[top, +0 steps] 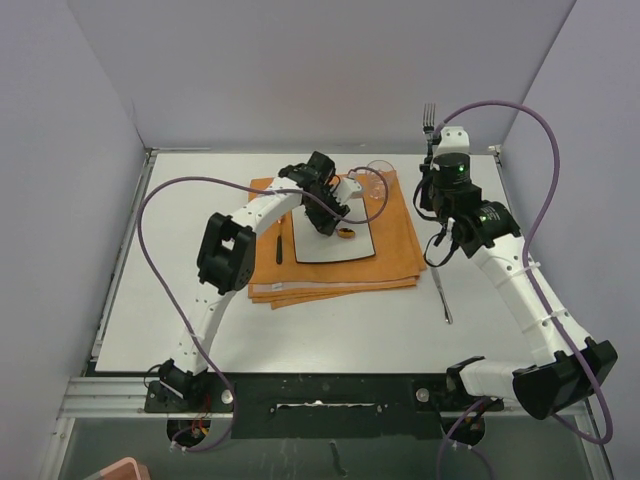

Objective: Set the dinner table for one person
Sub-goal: Pick up the spoon from the napkin.

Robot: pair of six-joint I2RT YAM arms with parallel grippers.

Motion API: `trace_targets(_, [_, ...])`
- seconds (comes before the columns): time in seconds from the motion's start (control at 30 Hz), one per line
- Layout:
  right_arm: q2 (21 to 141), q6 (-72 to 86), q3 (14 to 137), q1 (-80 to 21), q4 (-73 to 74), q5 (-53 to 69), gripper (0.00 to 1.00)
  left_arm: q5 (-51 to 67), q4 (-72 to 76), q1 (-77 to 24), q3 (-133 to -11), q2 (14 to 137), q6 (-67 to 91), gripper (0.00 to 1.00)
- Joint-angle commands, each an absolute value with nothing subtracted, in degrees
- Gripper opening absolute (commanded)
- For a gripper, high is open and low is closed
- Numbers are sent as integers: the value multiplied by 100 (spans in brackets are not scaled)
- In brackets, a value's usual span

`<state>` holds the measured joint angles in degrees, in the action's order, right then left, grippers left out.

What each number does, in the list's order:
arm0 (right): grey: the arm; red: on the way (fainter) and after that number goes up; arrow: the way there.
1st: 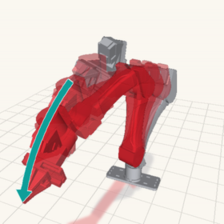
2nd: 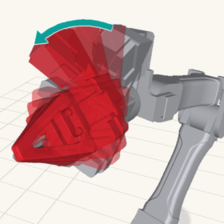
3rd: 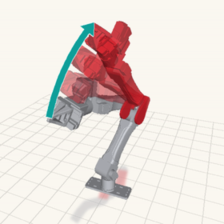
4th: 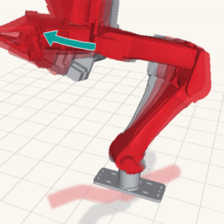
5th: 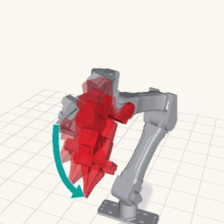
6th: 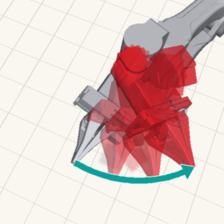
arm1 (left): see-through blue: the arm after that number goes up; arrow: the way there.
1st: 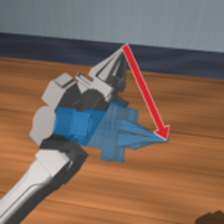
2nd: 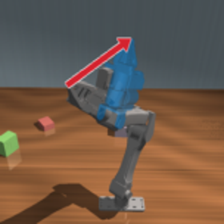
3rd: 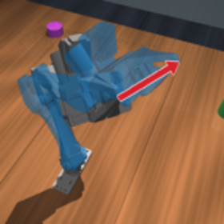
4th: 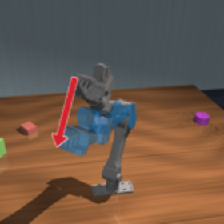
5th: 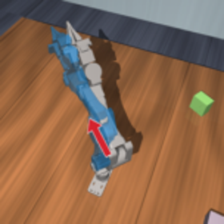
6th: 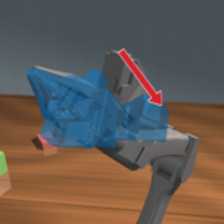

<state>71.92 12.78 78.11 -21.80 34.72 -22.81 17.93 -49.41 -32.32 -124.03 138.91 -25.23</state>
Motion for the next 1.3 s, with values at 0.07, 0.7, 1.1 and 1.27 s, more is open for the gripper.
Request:
trace_targets(0.07, [7155, 1248, 7855, -2033, 3336, -2234, 0, 1654, -4551, -3548, -12414, 13645, -3338, 43])
trace_targets(0.7, [7277, 1178, 7598, -1999, 3244, -2197, 0, 669, -4200, -3602, -11962, 13253, -4040, 41])
trace_targets(1.1, [7322, 1230, 7533, -1995, 3173, -2165, 0, 483, -4667, -3910, -12173, 12663, -4124, 41])
trace_targets(1.27, [7302, 1215, 7507, -1995, 3173, -2160, 0, 406, -4683, -3902, -12327, 12571, -4166, 41])
